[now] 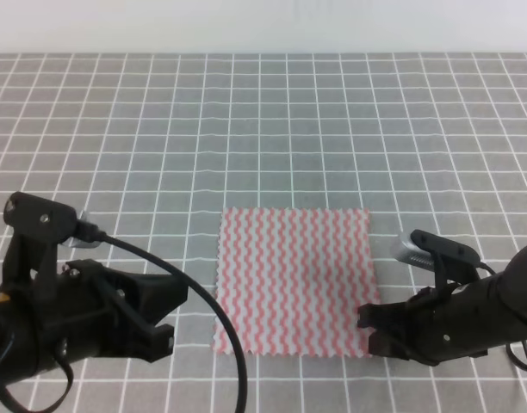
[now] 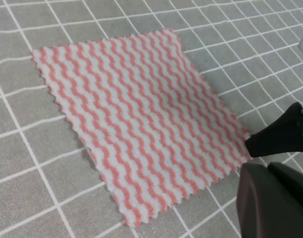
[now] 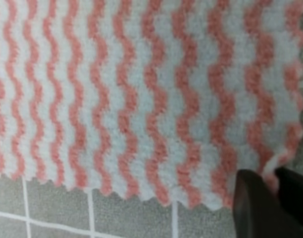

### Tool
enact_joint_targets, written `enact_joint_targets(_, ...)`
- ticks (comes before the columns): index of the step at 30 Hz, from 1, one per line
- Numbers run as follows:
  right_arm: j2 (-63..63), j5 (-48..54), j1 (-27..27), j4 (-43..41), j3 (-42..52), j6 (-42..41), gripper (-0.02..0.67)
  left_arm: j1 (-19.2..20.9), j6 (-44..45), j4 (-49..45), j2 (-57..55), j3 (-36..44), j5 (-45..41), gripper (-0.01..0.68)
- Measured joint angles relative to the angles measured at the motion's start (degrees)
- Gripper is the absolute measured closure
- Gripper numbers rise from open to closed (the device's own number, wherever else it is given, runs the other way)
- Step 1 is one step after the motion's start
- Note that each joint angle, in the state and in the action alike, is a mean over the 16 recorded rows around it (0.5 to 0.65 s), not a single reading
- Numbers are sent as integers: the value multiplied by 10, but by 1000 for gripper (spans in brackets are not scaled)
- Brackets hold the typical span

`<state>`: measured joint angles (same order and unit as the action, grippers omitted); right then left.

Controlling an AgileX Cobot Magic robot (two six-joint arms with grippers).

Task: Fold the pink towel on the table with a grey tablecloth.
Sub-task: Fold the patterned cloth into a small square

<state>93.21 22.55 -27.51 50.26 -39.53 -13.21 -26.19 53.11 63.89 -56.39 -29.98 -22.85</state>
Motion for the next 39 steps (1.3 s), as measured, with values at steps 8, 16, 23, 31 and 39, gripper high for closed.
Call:
enact_joint_targets(8, -13, 5, 0, -1, 0, 0, 648, 0, 18, 0, 0, 0, -1, 673)
enact_joint_targets(16, -38, 1, 0, -1, -11, -1, 650, 0, 74, 0, 0, 0, -1, 673)
enact_joint_targets(23, -47, -20, 0, -1, -42, -2, 650, 0, 154, 2, 0, 0, -3, 666)
enact_joint_targets(31, -30, -40, 0, -1, -99, -4, 650, 0, 258, 23, -17, 0, -8, 650)
enact_joint_targets(39, -3, -42, 0, -1, -143, -5, 650, 0, 409, 91, -82, 0, -26, 640)
